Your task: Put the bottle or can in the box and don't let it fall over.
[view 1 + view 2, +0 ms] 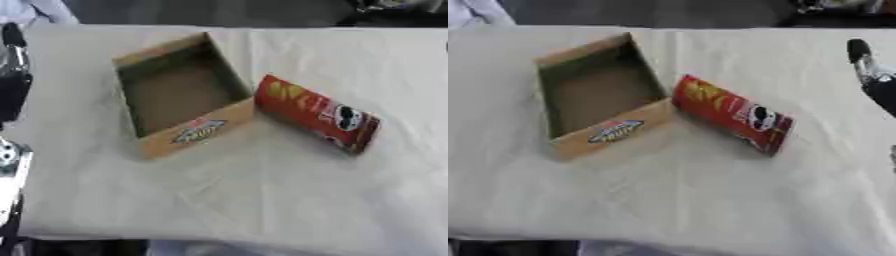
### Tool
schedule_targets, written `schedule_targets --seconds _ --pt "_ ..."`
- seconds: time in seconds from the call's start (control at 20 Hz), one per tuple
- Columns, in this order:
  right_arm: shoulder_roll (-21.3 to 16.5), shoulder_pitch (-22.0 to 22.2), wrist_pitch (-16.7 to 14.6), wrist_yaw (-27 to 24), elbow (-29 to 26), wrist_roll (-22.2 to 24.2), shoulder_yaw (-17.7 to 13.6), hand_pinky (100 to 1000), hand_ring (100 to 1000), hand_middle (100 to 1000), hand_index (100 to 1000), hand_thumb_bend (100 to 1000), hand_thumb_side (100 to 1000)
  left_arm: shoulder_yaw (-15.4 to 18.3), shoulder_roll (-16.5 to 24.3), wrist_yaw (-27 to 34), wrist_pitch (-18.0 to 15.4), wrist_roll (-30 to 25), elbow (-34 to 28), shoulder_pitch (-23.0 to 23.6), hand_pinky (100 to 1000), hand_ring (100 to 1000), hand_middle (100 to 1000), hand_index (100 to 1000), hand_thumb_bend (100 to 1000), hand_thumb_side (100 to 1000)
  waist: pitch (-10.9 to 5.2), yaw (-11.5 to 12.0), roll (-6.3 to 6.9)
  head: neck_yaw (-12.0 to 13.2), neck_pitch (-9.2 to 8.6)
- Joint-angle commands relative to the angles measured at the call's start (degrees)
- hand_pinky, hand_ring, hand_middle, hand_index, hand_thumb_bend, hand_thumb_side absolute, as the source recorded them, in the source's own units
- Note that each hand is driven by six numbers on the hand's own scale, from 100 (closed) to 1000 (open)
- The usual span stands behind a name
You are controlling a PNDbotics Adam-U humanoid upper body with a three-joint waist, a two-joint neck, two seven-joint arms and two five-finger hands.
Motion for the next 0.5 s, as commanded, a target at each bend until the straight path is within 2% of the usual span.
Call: schedule_targets --seconds 0.05,0.3,0.5 --pt "-1.28 -0.47 -0.02 -0.19 -1.06 -0.01 -0.29 862 901 811 880 607 394 0.71 1.68 -0.33 -0.02 0.15 -1.43 -0.4 717 906 756 769 450 686 -0.96 0.0 -0.06 -0.41 -0.81" --pt "-1.85 -0.66 -0.03 -0.09 -1.4 0.95 0.2 868 910 818 885 613 398 0.72 1.76 -0.35 0.01 0.16 -1.46 -0.33 718 906 756 769 450 686 -0.9 -0.07 -0.06 -0.54 -0.75" --pt "-2.74 -0.99 0.04 0.07 -2.05 4.05 1.17 884 936 832 897 637 416 0.71 1.82 -0.37 0.03 0.14 -1.45 -0.3 718 906 756 769 451 686 -0.95 -0.09 -0.1 -0.65 -0.67"
